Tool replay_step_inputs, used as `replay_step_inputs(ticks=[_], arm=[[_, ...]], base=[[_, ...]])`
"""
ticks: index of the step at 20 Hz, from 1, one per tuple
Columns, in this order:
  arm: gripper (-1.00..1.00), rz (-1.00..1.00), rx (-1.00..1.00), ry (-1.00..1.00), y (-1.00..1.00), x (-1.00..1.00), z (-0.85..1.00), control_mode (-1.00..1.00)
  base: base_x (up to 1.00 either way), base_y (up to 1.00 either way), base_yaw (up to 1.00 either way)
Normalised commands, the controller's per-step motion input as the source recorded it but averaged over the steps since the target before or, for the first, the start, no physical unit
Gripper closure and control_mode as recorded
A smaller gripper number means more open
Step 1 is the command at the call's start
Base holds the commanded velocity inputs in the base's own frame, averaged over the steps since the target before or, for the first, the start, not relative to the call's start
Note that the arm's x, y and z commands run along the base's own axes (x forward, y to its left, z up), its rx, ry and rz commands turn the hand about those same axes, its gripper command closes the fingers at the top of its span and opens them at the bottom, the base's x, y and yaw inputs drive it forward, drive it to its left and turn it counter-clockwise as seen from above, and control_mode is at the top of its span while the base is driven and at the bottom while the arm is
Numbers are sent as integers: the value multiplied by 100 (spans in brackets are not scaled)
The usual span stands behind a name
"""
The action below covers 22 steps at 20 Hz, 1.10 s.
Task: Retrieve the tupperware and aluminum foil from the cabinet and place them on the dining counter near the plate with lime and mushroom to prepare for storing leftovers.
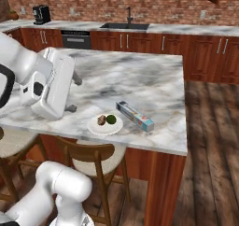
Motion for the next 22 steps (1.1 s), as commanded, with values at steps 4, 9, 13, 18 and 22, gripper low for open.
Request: replay_step_inputs(ticks=[4,9,13,18,22], arm=[[-100,0,0,0,0,0,0,100],[-100,0,0,0,0,0,0,100],[-100,0,0,0,0,0,0,100],[-100,0,0,0,0,0,0,100],[-100,0,0,0,0,0,0,100]], base=[[-21,-85,-19],[-35,-100,-24],[-11,-100,-25],[11,-100,-21],[66,-97,-14]])
